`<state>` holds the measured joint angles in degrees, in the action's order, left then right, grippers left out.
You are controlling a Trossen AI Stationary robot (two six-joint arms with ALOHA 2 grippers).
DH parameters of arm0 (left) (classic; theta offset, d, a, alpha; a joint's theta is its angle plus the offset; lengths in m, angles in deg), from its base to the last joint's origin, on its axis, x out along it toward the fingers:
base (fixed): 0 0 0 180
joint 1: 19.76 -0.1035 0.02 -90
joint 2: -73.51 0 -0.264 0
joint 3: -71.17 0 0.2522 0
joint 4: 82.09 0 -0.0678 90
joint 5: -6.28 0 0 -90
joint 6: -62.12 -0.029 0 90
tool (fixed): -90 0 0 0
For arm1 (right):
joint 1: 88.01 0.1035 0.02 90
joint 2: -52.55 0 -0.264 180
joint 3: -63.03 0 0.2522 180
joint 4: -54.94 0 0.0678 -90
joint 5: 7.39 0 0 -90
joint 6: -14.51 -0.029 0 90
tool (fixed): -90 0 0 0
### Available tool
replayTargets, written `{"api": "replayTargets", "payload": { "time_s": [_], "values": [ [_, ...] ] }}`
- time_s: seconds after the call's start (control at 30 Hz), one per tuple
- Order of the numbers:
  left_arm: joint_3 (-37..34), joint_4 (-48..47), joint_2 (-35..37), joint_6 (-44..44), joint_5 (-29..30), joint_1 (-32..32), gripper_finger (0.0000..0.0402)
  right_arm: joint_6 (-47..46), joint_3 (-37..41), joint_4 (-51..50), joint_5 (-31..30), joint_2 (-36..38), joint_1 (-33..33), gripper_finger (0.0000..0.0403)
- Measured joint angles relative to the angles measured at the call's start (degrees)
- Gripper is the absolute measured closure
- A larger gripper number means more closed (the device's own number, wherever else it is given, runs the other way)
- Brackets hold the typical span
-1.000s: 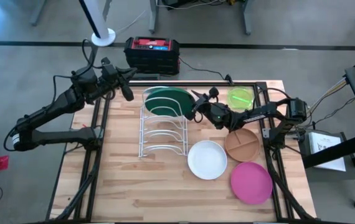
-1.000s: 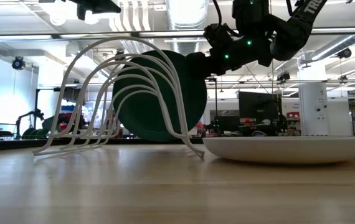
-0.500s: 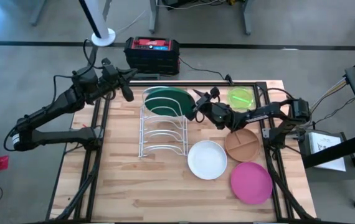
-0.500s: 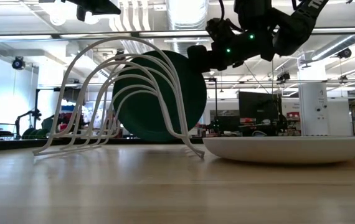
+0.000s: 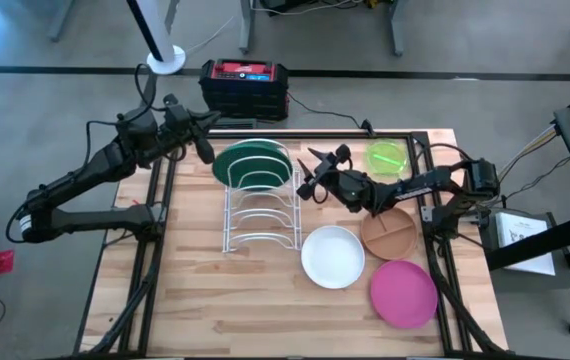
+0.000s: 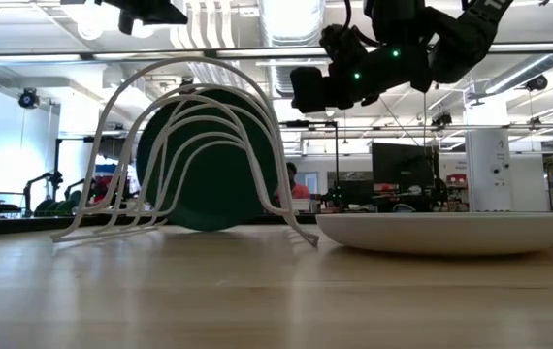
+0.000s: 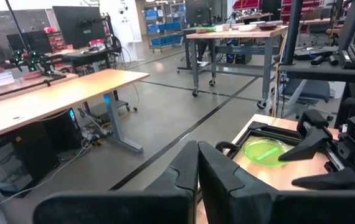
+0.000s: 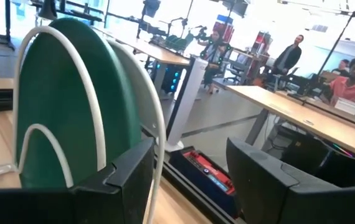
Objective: Sort dishes
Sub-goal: Put the white plate in the white dish rack
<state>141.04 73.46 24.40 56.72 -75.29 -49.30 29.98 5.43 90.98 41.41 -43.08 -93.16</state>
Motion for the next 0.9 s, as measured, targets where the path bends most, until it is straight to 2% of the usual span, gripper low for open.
{"api": "replayTargets", "payload": {
  "time_s": [0.4,0.5,0.67,0.9],
  "values": [
    [-0.02,-3.59,-0.02,0.73,0.02,-0.02,0.0401,0.5,0.0,-0.59,-0.95,0.92,0.75,0.021],
    [-0.02,-4.35,-0.02,1.26,0.02,-0.02,0.0401,-0.67,0.0,-4.52,-0.95,3.56,0.81,0.021],
    [-0.02,-5.96,-0.02,1.57,0.02,0.0,0.0401,-8.51,0.0,-20.16,-1.02,10.9,0.37,0.021],
    [-0.02,-7.27,-0.02,2.96,-1.17,1.69,0.0401,-26.42,0.0,-52.9,-0.87,23.92,-1.84,0.021]
  ]
}}
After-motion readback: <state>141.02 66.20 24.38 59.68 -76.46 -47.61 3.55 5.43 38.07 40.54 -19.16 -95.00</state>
